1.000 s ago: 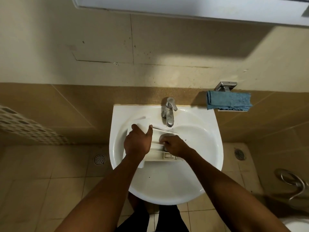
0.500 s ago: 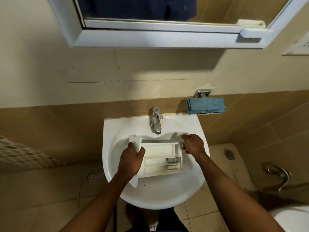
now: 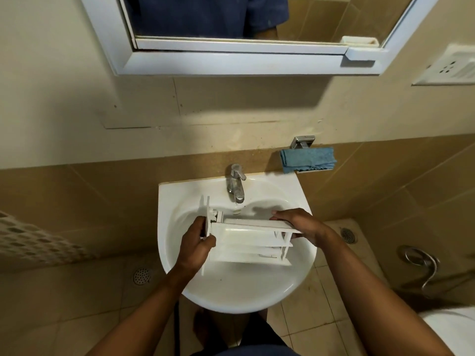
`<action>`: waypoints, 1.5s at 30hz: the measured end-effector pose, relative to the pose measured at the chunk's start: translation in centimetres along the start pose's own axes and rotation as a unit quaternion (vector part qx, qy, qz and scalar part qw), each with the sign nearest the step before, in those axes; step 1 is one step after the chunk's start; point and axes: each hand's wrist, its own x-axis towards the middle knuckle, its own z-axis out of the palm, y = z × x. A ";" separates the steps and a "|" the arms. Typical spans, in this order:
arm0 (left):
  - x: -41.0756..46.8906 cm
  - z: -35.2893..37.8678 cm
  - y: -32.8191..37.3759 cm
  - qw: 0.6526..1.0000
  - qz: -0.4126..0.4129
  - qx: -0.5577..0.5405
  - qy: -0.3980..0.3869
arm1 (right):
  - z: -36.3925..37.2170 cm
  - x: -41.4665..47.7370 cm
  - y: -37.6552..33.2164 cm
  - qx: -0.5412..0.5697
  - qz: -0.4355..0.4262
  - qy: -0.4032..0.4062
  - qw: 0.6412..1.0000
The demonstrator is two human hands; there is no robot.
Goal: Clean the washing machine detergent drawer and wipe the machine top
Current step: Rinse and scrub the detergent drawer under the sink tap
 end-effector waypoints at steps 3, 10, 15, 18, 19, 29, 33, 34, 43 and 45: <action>0.0 -0.4 -0.1 1.000 -0.012 -0.022 0.017 | -0.1 -0.5 0.3 0.048 -0.050 -0.028 0.997; -0.1 -0.9 -0.4 1.000 -0.017 -0.018 0.006 | 0.1 0.0 -0.1 -0.092 -0.083 -0.082 0.989; -0.4 -1.6 -1.5 0.999 0.003 -0.010 -0.035 | 0.5 0.7 -0.3 -0.219 -0.143 -0.066 0.963; 0.0 -2.2 -2.7 0.997 0.045 0.053 -0.045 | 0.7 0.6 -0.1 -0.260 -0.168 -0.019 0.951; 0.1 -2.3 -2.8 0.995 0.051 0.066 -0.053 | 0.9 0.6 -0.1 -0.268 -0.180 -0.003 0.947; 0.6 -2.6 -0.4 0.936 -0.263 -0.233 -0.023 | 3.1 1.0 1.1 -0.369 -0.308 0.063 0.874; 1.3 -1.7 0.8 0.912 -0.342 -0.225 0.028 | 3.6 1.1 1.4 -0.363 -0.363 0.099 0.852; 1.3 -1.6 1.1 0.898 -0.363 -0.248 0.014 | 3.6 1.2 1.3 -0.367 -0.377 0.106 0.844; 1.2 -1.4 0.3 0.884 -0.391 -0.243 -0.082 | 2.7 0.7 3.0 -0.405 -0.348 0.078 0.842; 0.7 -1.3 0.3 0.913 -0.357 -0.179 -0.079 | 2.1 0.3 2.5 -0.384 -0.296 0.028 0.874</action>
